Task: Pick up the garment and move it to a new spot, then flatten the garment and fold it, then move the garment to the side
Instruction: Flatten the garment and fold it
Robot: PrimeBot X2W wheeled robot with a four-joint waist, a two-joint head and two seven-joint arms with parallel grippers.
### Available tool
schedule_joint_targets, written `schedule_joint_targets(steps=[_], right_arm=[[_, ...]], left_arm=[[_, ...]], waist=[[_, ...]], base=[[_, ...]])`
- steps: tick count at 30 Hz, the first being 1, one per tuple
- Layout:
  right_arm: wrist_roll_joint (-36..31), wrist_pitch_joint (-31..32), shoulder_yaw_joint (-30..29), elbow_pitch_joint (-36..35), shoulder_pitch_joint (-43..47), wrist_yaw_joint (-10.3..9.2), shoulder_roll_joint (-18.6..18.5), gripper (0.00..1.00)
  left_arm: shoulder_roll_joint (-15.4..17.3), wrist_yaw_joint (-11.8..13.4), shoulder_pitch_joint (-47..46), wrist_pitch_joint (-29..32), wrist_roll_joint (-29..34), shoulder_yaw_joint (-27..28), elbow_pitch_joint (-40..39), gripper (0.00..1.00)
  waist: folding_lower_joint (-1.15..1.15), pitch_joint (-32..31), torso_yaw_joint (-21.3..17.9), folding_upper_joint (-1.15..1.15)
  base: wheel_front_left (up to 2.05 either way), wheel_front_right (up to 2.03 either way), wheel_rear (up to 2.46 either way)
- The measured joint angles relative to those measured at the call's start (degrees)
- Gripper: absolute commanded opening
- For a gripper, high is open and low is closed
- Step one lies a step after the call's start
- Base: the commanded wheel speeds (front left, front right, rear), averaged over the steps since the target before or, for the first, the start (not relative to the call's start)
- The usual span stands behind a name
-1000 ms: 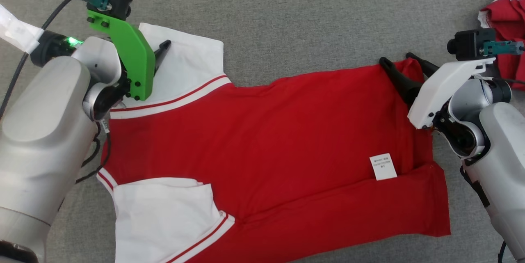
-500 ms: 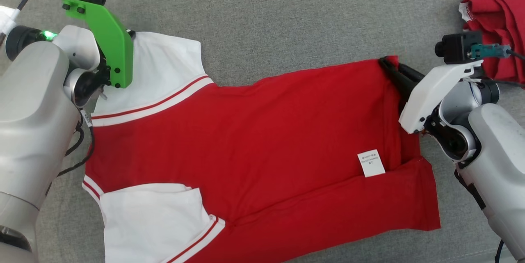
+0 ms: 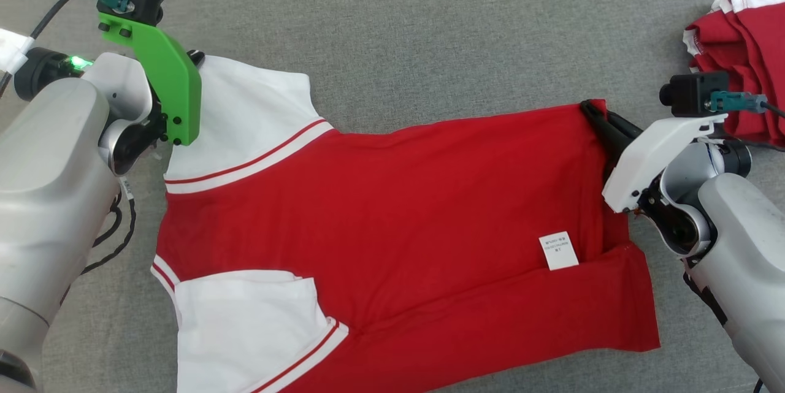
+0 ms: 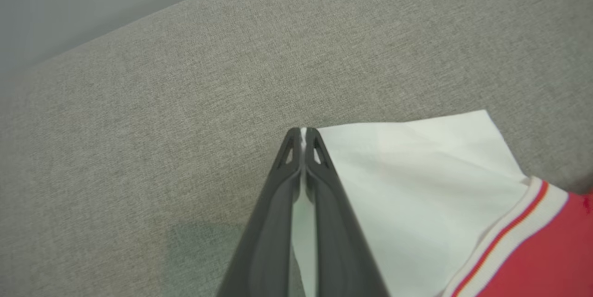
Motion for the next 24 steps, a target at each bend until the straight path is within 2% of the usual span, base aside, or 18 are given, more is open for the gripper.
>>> schedule_joint_targets(steps=[6, 12, 24], right_arm=[[-0.62, -2.52, -0.58, 3.59, 0.42, 0.0, -0.04, 0.0], [-0.32, -3.58, 0.4, 4.12, 1.66, 0.0, 0.02, 0.0], [1.87, -4.66, 3.05, 6.25, 6.77, 0.0, -2.05, 0.0]], left_arm=[[0.93, 0.0, 0.8, -0.96, -2.45, -2.1, -0.05, 0.0], [1.68, 0.0, 2.33, -0.88, -5.86, -4.17, -3.05, 0.0], [7.35, 0.0, 7.05, 3.79, -11.33, -9.38, -12.36, 0.0]], waist=[[0.0, -2.38, 0.94, 0.0], [0.0, -4.8, 1.79, 0.0], [0.0, -12.45, 3.31, 0.0]], base=[[0.0, 0.0, 0.0], [0.0, 0.0, 0.0], [0.0, 0.0, 0.0]])
